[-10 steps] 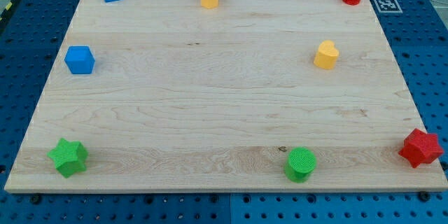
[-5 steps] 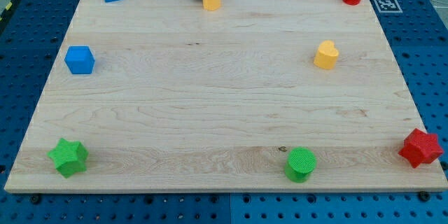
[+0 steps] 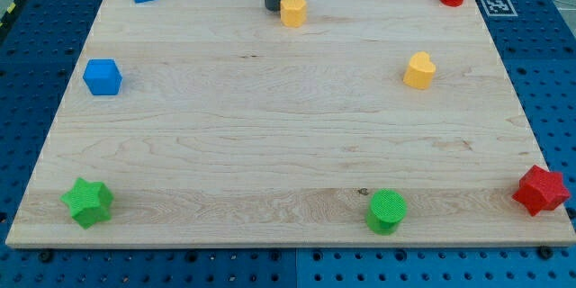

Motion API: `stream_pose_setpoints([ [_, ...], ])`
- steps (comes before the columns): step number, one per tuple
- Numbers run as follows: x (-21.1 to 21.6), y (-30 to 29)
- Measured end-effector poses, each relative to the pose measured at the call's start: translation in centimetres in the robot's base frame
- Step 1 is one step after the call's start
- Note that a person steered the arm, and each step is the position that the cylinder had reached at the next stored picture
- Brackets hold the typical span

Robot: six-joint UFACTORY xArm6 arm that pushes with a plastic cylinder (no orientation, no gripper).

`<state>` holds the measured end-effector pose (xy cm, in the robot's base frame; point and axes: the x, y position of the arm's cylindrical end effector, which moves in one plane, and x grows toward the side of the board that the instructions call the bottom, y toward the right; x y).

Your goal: Place the yellow hexagon diagonally top left to the yellow heart

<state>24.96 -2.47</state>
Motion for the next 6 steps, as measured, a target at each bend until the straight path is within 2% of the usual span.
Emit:
stream_pose_setpoints([
  [2, 0.2, 0.8],
  [3, 1.8, 1.0],
  [4, 1.8, 4.0],
  [6, 4.6, 7.1],
])
